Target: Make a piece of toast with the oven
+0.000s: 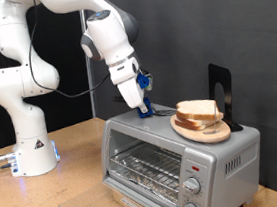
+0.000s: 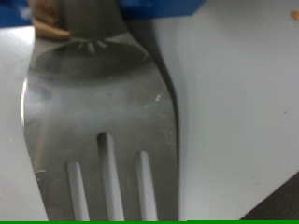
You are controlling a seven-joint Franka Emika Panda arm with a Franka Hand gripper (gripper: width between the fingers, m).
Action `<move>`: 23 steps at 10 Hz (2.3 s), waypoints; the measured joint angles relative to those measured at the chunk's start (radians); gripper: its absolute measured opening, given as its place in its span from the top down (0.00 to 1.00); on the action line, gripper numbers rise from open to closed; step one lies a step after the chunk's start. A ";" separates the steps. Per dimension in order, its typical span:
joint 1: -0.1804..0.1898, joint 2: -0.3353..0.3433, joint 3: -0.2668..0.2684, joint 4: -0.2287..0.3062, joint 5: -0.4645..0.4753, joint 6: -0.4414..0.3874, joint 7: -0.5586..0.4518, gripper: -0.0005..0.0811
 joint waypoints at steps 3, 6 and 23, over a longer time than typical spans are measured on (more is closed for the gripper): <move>-0.003 0.000 -0.022 0.005 0.000 -0.021 0.000 0.41; -0.001 -0.007 -0.051 0.036 0.025 -0.076 -0.004 0.41; -0.127 -0.317 -0.307 -0.085 -0.019 -0.307 -0.062 0.41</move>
